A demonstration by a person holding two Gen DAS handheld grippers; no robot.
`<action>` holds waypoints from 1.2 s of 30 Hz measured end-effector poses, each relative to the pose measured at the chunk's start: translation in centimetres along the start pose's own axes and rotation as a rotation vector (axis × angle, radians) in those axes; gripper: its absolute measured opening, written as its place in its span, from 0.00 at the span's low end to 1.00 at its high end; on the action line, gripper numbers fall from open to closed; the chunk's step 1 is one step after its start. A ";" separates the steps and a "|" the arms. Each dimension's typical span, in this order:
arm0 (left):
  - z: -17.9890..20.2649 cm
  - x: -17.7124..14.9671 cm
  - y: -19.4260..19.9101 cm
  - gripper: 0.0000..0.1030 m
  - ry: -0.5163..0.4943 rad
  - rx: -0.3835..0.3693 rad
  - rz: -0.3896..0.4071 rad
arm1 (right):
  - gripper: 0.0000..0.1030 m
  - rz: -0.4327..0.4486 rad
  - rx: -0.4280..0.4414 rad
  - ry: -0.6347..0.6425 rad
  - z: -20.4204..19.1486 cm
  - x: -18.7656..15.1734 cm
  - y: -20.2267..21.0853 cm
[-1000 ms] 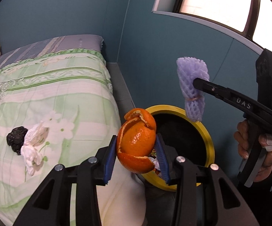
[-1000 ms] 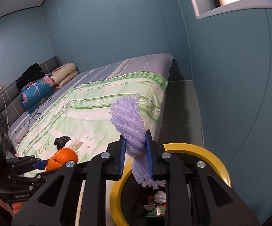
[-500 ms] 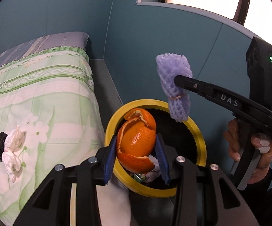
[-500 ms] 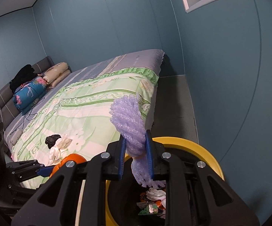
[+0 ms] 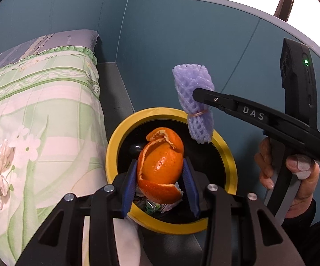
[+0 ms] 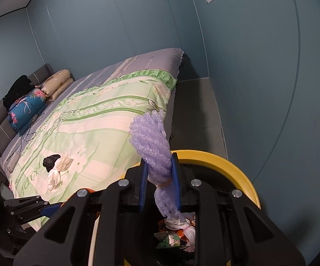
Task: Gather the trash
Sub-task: 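Open both tools over the yellow-rimmed bin to drop peel and foam net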
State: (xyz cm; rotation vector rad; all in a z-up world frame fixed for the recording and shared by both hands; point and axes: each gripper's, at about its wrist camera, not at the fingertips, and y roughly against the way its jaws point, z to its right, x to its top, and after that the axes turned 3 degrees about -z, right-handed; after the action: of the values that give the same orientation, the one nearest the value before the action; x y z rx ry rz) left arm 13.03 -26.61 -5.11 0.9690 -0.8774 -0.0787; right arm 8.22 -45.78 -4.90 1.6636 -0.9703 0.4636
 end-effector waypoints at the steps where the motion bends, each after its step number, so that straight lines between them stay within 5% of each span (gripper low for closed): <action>1: 0.1 -0.1 -0.1 0.36 -0.001 -0.003 -0.003 | 0.18 -0.004 -0.002 -0.003 0.1 0.0 -0.1; 23: 0.0 -0.5 -1.2 0.37 0.030 -0.056 -0.047 | 0.24 -0.039 -0.033 -0.045 1.1 -0.2 -1.2; 30: -0.5 -0.3 -0.8 0.58 0.059 -0.045 -0.019 | 0.39 -0.030 -0.029 -0.086 1.8 -0.2 -0.9; 36: -1.3 -0.2 -0.3 0.60 0.078 -0.038 -0.003 | 0.41 -0.020 -0.027 -0.093 1.9 0.0 -0.5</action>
State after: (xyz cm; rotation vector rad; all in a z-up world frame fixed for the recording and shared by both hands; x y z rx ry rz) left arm 13.86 -25.81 -5.80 0.9323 -0.7997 -0.0596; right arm 8.31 -47.51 -5.85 1.6814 -1.0226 0.3616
